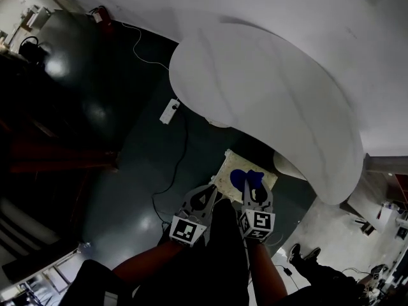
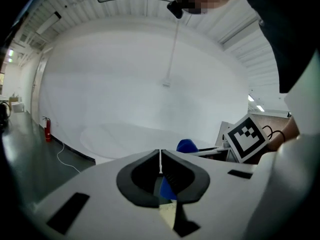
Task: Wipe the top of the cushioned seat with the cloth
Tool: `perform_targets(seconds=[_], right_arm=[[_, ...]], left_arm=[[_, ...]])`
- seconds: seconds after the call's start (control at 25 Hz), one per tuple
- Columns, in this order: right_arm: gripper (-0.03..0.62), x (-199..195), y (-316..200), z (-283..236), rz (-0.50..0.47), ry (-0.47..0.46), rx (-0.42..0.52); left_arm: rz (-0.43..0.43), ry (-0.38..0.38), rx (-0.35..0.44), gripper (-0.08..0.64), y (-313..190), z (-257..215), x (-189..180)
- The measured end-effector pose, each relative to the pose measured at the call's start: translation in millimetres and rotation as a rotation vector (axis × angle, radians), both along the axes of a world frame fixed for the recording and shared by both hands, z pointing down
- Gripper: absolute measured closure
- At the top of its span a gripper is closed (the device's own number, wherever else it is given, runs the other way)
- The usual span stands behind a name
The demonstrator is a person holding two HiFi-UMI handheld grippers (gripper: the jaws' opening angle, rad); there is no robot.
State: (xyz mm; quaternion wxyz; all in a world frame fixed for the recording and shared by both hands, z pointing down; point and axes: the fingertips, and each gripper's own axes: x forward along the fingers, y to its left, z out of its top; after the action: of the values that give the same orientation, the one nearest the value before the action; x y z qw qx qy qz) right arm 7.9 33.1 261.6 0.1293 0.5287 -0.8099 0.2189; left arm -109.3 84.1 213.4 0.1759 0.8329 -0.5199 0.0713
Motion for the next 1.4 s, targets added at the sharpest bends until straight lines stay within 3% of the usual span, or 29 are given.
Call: perform_targets(seconds=[0.16, 0.36, 0.52, 0.72, 0.88, 1.08, 1.24, 1.4], right_arm=[[0.448, 12.3, -21.2, 34.9, 0.052, -0.023, -0.085], [0.448, -6.3, -43.3, 85.6, 0.063, 0.01, -0.107], [0.448, -11.2, -50.3, 122.0, 0.053, 0.043, -0.156], [0.448, -25.3, -57.5, 178.5, 0.062, 0.037, -0.205], [0.448, -27.4, -63.1, 214.9, 0.073, 0.042, -0.238], [0.448, -26.4, -72.9, 257.1, 0.061, 0.055, -0.241], [0.448, -38.9, -73.6, 293.4, 0.031, 0.058, -0.249], [0.448, -33.5, -74.4, 338.5, 0.025, 0.111, -0.295]], left_arm=[[-0.008, 0.034, -0.071, 0.537, -14.9, 20.7, 9.1], [-0.002, -0.014, -0.057, 0.537, -39.3, 61.5, -3.9], [-0.033, 0.023, -0.095, 0.537, -46.0, 88.6, -9.1], [0.02, -0.01, -0.148, 0.537, -51.7, 131.8, -33.9], [0.026, -0.02, -0.128, 0.537, -64.4, 154.8, -42.3], [0.025, -0.009, -0.105, 0.537, -74.8, 192.2, -27.7], [0.105, 0.001, -0.048, 0.538, -71.6, 203.5, -9.6], [0.161, 0.009, -0.107, 0.538, -66.5, 222.5, 2.1]])
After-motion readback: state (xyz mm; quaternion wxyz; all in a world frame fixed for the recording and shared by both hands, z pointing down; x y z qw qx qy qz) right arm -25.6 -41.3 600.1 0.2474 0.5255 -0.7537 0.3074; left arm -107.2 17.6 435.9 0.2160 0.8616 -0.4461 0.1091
